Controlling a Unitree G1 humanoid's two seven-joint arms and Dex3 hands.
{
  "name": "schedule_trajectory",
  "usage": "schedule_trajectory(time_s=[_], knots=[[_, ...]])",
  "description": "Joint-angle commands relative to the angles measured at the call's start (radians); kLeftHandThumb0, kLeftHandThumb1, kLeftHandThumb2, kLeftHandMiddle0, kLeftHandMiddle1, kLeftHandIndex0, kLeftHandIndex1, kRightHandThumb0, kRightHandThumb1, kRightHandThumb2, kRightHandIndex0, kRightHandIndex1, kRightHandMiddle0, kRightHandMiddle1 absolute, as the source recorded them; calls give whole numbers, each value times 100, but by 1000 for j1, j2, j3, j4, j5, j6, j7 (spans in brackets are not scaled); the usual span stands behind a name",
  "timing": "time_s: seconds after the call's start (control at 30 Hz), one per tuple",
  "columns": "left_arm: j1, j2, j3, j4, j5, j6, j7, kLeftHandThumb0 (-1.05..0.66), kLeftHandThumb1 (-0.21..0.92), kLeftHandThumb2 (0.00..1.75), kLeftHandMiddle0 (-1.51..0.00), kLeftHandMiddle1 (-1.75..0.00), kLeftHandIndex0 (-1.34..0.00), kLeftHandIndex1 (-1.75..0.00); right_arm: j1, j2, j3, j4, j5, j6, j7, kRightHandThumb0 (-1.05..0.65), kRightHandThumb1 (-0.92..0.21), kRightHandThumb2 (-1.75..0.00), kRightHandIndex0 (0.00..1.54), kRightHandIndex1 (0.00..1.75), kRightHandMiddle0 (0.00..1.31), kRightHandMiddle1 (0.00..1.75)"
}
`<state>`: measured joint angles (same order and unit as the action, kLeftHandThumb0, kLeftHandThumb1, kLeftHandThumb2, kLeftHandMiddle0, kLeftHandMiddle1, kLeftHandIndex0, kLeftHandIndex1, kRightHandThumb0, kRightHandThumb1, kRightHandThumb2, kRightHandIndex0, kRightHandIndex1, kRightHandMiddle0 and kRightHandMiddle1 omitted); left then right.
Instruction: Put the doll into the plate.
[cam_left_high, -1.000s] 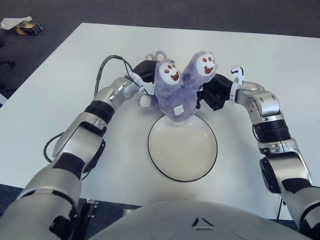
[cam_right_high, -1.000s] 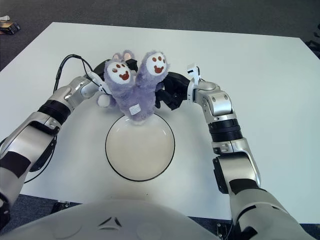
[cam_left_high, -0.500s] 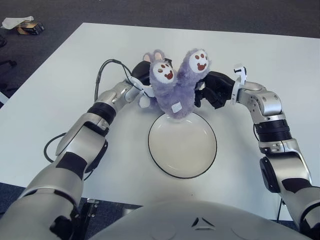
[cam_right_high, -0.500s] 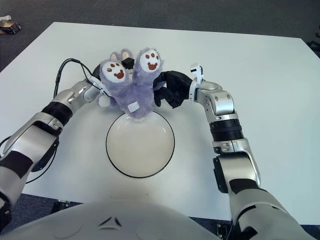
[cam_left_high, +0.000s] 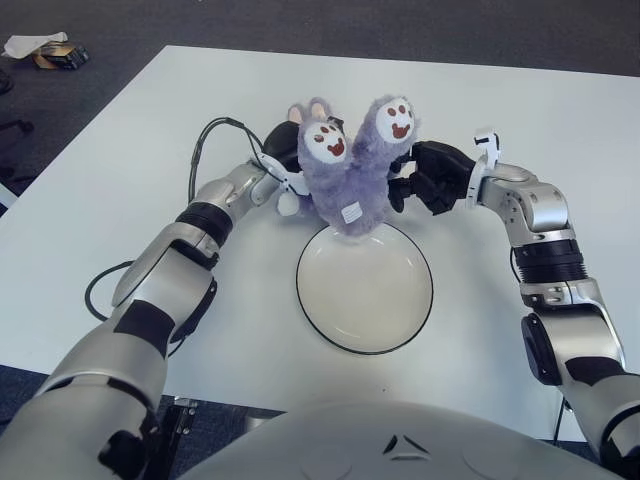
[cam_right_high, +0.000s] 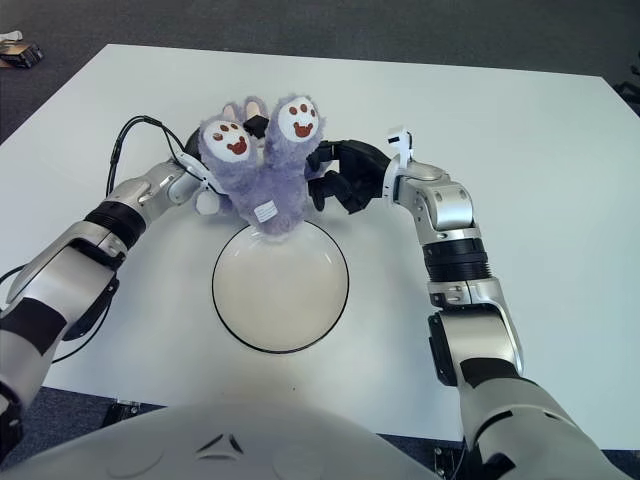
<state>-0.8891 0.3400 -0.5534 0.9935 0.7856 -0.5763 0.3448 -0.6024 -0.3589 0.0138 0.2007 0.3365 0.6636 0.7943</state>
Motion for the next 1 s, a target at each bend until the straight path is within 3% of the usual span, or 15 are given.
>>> schedule_trajectory(time_s=[0.0,0.27,0.63,0.97], knots=[[34,30,16,0,-18,41,-51,-53,16,150,-128,-175,-73,-175,25,-20,-45,-3,18,33,-36,0,5,-158,104,129,70,175],[71,44,60,-33,-68,43,-47,-55,13,154,-131,-175,-76,-175,62,-26,-99,-25,11,67,-125,0,0,-153,101,129,66,175],[121,28,170,-56,-238,16,-141,-57,10,158,-136,-175,-79,-175,37,-6,-126,193,-24,-63,-185,0,-8,-142,99,119,64,175],[152,25,227,-168,-292,57,-197,-57,10,158,-137,-175,-79,-175,57,2,-99,236,-62,-74,-248,0,-9,-150,89,150,54,175]])
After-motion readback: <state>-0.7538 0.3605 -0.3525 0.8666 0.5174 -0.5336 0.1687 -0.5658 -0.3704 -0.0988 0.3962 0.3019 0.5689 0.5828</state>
